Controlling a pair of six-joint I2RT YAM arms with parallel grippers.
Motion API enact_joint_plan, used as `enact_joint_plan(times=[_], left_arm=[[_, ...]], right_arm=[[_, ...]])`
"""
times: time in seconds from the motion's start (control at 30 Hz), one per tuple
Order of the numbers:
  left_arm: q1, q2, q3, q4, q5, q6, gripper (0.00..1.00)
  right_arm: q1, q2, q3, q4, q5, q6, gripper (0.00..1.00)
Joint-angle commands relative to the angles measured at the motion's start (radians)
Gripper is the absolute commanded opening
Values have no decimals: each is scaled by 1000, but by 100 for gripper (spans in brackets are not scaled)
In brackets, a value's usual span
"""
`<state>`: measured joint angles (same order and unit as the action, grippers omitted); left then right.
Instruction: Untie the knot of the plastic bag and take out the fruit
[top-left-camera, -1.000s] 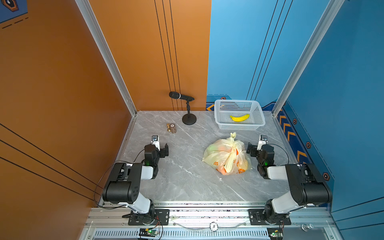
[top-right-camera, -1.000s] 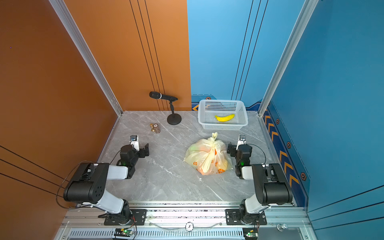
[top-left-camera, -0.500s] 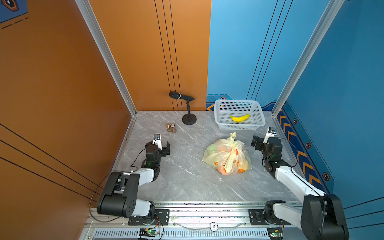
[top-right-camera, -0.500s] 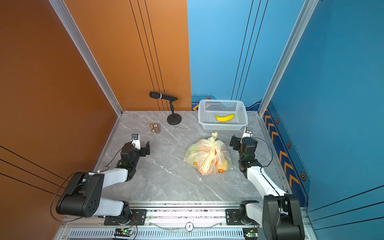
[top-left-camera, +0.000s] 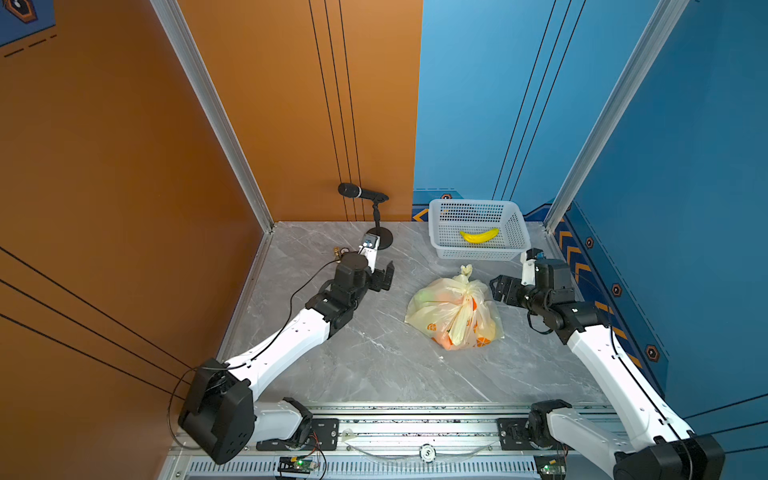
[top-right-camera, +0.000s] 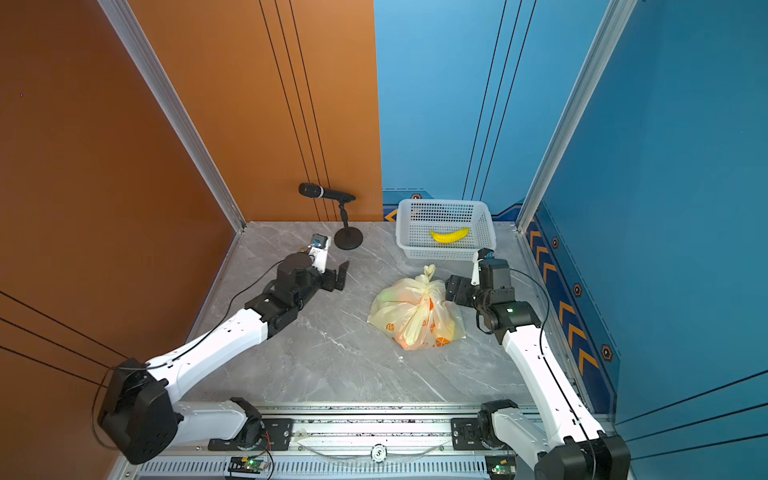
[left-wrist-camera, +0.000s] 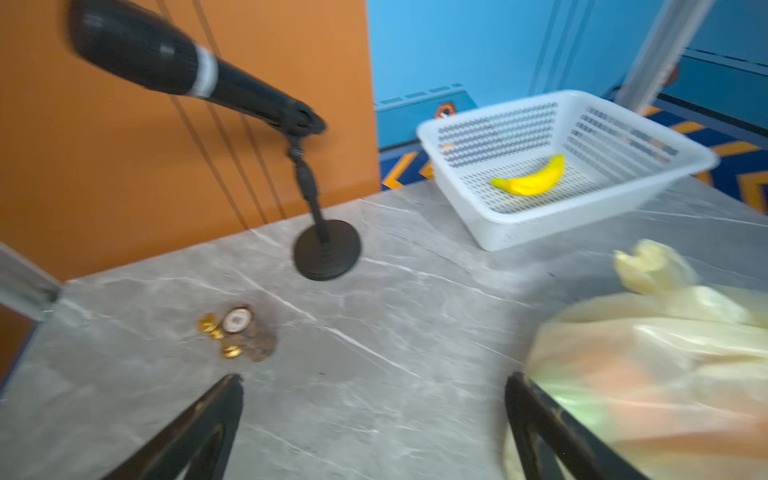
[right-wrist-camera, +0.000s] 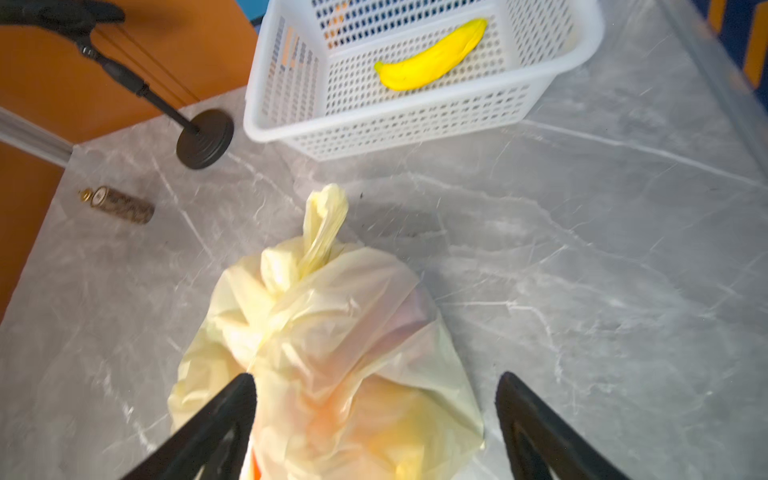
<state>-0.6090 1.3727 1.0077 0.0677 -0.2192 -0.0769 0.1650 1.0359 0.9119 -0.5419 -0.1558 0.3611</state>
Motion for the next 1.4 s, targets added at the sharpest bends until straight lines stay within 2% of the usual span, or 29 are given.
enact_joint_plan(times=[0.0,0.2,0.23,0.5,0.6,0.7,0.8,0.9,1.07,1.13,1.17,1.23,1.33,1.37], left_arm=[[-58,103,125,-154,137,-132,95],[-151,312,336,-201,278,-219,85],[-165,344,368,-214,294,-221,82],[-216,511,510,-310,339,-241,81],[-216,551,545,-343,347,-240,89],[-218,582,573,-373,354,-223,93],[-215,609,591,-391,398,-213,88],[-212,630,603,-408,466,-195,76],[-209,630,589,-393,440,-214,46],[-205,628,589,-393,412,-220,25],[-204,627,587,-397,390,-222,18],[-198,619,579,-398,362,-225,13],[-186,599,552,-380,355,-231,0],[-180,590,540,-369,356,-238,0]], right_arm=[[38,9,34,-107,-92,39,86],[86,88,32,-47,-109,69,72],[91,102,31,-32,-118,73,67],[97,140,0,32,-141,70,22],[98,128,-31,76,-191,65,9],[103,110,-61,114,-221,70,3],[107,101,-68,119,-213,73,2],[108,99,-70,119,-200,76,2],[110,100,-77,118,-182,69,2],[110,91,-82,121,-174,64,2],[110,85,-86,124,-166,59,2],[108,71,-98,128,-149,56,2],[100,55,-112,126,-125,50,2],[99,51,-116,122,-119,48,2]])
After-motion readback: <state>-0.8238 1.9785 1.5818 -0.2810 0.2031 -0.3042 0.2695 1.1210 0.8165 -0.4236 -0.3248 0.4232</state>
